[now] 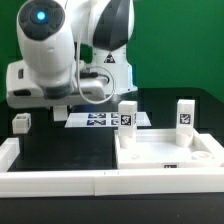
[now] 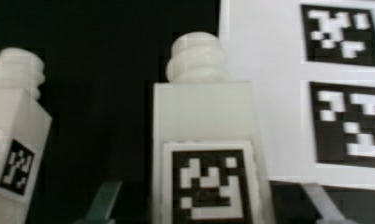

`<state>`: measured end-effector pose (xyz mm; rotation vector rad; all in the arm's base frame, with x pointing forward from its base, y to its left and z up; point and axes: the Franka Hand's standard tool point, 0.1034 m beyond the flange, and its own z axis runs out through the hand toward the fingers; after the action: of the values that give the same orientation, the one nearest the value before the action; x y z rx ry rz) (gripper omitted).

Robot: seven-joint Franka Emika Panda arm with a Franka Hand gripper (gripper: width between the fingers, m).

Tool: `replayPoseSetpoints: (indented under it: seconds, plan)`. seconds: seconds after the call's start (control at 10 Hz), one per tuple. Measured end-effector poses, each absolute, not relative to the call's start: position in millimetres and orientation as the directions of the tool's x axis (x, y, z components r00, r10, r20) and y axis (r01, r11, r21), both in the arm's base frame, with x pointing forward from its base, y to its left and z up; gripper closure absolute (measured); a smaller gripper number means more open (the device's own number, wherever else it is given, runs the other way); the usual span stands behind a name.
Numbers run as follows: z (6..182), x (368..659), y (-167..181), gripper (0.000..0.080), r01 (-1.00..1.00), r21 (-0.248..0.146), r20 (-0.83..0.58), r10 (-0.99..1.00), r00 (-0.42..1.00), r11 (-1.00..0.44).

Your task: Assemble square table

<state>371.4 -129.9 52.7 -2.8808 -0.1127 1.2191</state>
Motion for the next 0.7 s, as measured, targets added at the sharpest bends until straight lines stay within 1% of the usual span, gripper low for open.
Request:
replayPoseSetpoints:
  seconds: [0.1, 0.2, 0.3, 0.5, 0.6, 0.7]
  plan:
    - [70.7, 375.3, -126.7, 0.0511, 0.050, -0.049, -0.722, 0.070, 0.689, -0.998]
    - [78.3, 377.5, -126.2, 0.0511, 0.048, -0.053, -0.705, 0.072, 0.706, -0.997]
    - [77.7, 376.3, -126.5, 0.0511, 0.049, -0.055, -0.700, 0.073, 0.711, -0.997]
    - [71.7, 385.1, -128.0, 0.0511, 0.067, -0.048, -0.616, 0.082, 0.783, -0.997]
    - [63.2, 392.4, -126.7, 0.0511, 0.060, -0.058, -0.550, 0.083, 0.831, -0.996]
    - [67.3, 402.1, -124.1, 0.0511, 0.059, -0.059, -0.521, 0.082, 0.849, -0.996]
